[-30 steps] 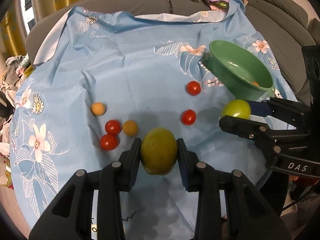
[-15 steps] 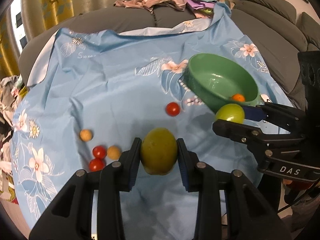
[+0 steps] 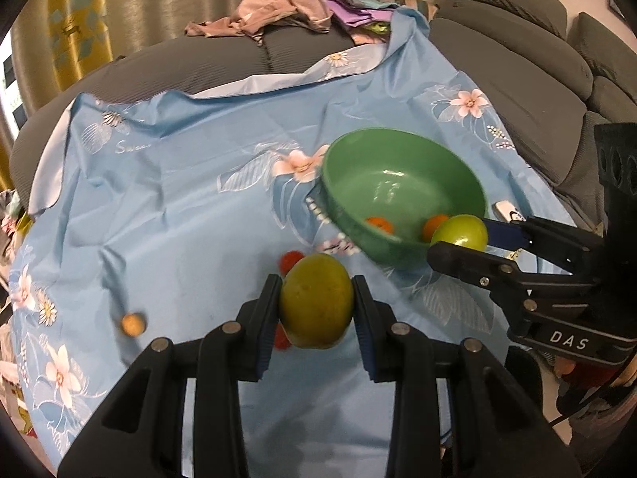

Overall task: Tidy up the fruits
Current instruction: 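Carry the lemon and green plum over the bowl and release both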

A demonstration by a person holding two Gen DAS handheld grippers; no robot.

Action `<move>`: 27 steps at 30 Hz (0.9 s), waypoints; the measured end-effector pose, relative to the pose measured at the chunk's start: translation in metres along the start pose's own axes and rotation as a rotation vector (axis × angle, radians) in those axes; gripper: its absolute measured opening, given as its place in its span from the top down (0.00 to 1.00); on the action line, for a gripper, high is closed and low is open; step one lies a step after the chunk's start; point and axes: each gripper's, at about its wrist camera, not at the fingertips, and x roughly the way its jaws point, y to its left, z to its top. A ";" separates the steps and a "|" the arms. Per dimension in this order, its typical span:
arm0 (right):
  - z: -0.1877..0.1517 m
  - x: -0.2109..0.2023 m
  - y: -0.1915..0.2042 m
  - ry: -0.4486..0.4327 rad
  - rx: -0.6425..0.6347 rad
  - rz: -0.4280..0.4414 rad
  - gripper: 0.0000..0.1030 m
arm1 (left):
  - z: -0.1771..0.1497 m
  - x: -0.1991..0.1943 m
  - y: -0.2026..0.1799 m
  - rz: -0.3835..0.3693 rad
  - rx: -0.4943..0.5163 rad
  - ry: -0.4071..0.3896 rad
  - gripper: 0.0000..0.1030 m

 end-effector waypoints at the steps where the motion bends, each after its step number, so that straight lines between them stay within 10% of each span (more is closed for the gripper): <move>1: 0.000 0.000 -0.004 -0.003 0.008 -0.005 0.54 | 0.002 0.002 -0.003 -0.006 0.003 0.000 0.66; 27: 0.008 0.016 -0.070 0.007 0.079 -0.194 0.54 | 0.054 0.094 -0.048 -0.113 0.092 0.087 0.66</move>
